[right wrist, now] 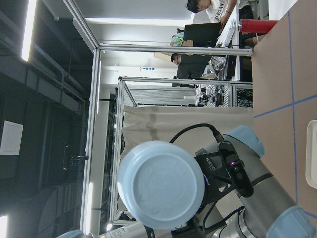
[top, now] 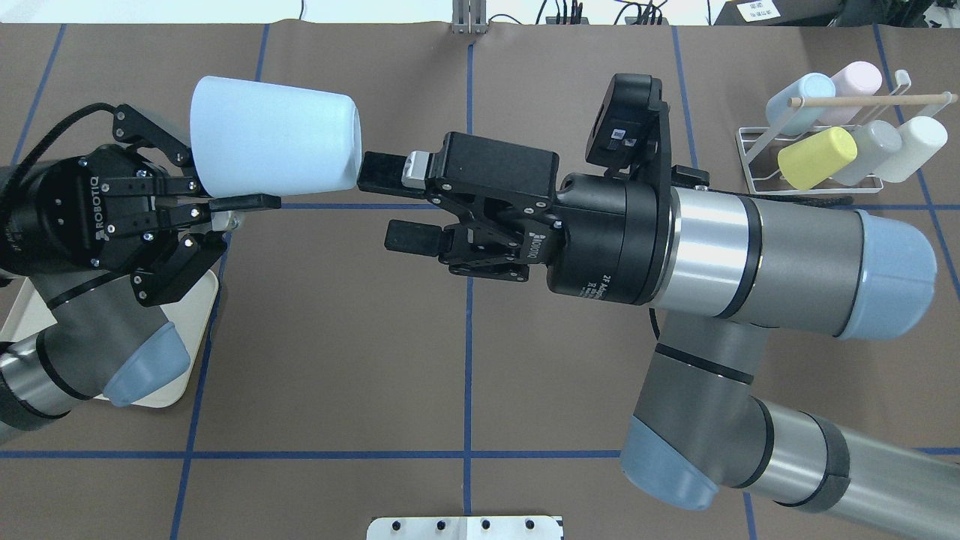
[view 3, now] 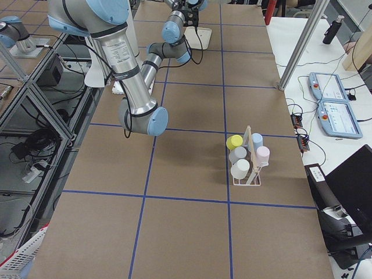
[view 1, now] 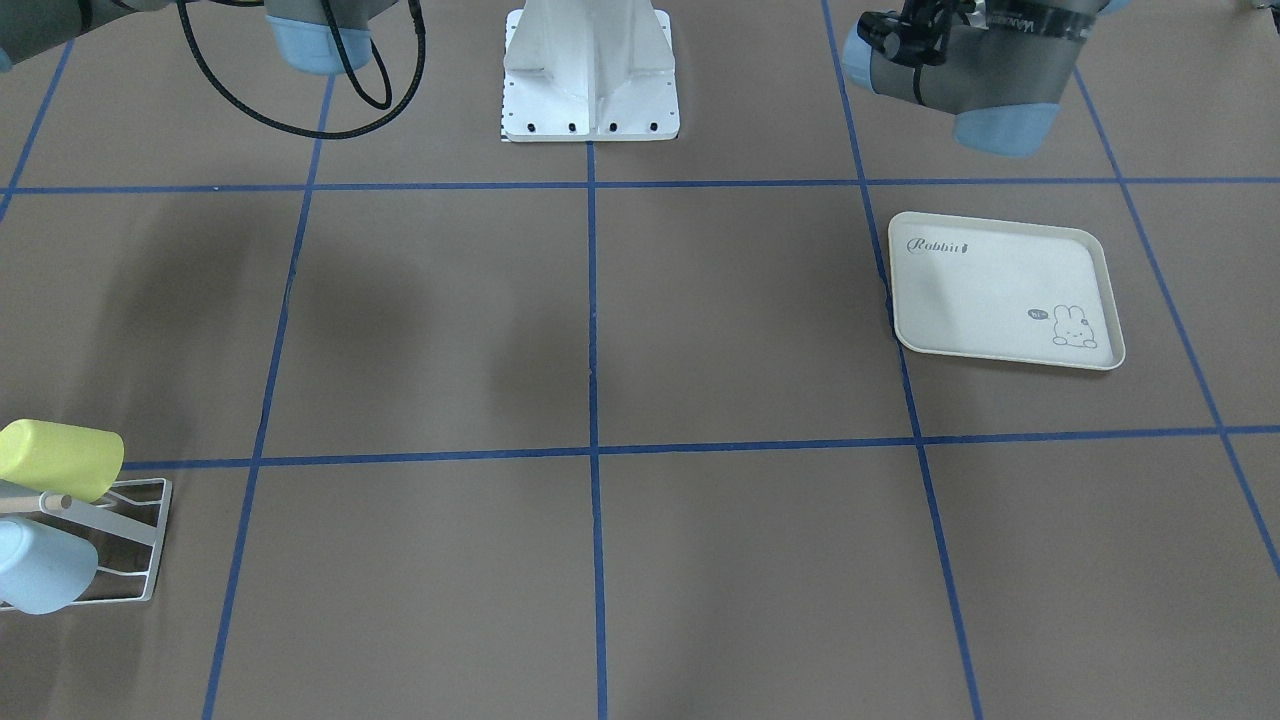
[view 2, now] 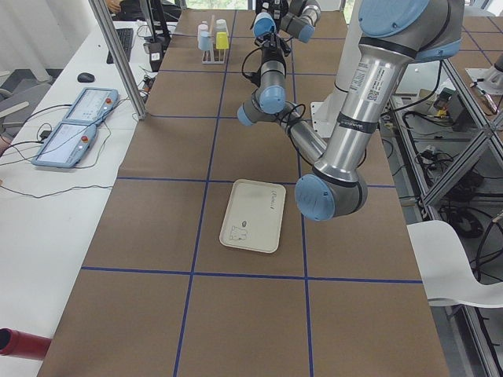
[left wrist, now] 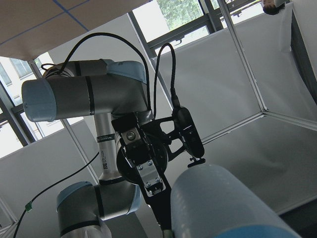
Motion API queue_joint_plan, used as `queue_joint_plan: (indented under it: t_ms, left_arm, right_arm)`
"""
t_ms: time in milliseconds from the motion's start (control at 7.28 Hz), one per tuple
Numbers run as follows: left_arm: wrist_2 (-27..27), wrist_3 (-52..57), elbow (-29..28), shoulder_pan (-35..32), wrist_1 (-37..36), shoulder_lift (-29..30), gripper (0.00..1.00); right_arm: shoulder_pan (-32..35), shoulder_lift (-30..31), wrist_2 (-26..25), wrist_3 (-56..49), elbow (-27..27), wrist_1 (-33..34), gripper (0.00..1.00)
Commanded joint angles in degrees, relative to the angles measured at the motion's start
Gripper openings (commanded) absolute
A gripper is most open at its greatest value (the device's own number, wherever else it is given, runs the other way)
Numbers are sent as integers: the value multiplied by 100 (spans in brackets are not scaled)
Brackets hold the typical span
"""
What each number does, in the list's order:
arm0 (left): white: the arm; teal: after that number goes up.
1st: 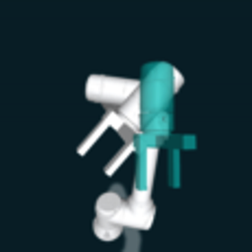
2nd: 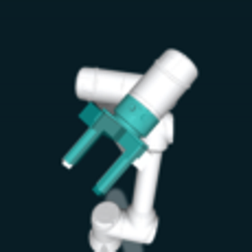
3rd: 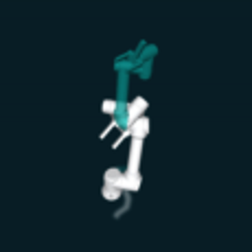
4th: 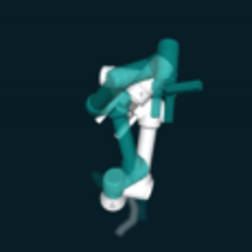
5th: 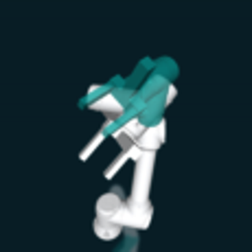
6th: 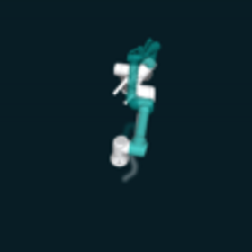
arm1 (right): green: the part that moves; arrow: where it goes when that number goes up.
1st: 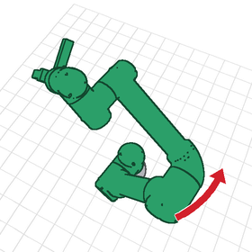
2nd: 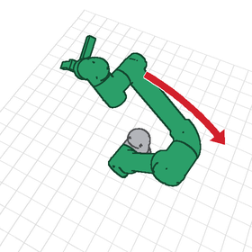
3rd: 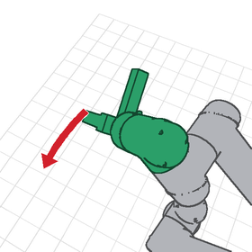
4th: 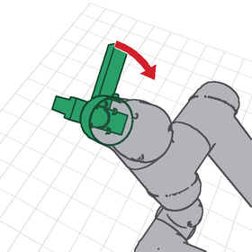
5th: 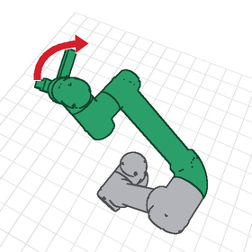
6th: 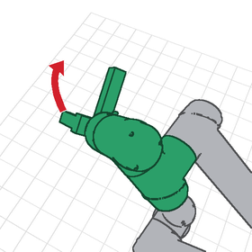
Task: Transfer IKEA cup to right arm and place on rack
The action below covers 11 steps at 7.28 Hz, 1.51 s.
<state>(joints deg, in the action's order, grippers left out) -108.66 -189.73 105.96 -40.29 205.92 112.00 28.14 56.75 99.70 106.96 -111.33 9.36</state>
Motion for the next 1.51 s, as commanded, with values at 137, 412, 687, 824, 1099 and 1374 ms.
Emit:
queue_joint_plan:
  t_ms: [137, 412, 687, 824, 1099, 1374]
  left_arm:
    - [425, 6, 4, 276, 18, 6, 0]
    - [425, 6, -5, 346, 10, 14, 0]
    - [416, 6, 12, 451, -34, 58, 0]
    - [390, 15, 30, 513, -34, 58, 0]
    - [363, 41, 65, 592, -43, 50, 0]
    - [346, 59, 56, 680, -43, 50, 0]
  right_arm:
    - [-72, -59, -170, 0, 6, -40, 98]
    - [-90, -77, -222, 0, 33, -58, 98]
    - [-90, -86, -231, 0, 85, -58, 98]
    - [-90, -77, -231, -9, 94, -49, 98]
    - [-90, -86, -222, -9, 94, -58, 98]
    - [-90, -86, -231, -9, 94, -58, 98]
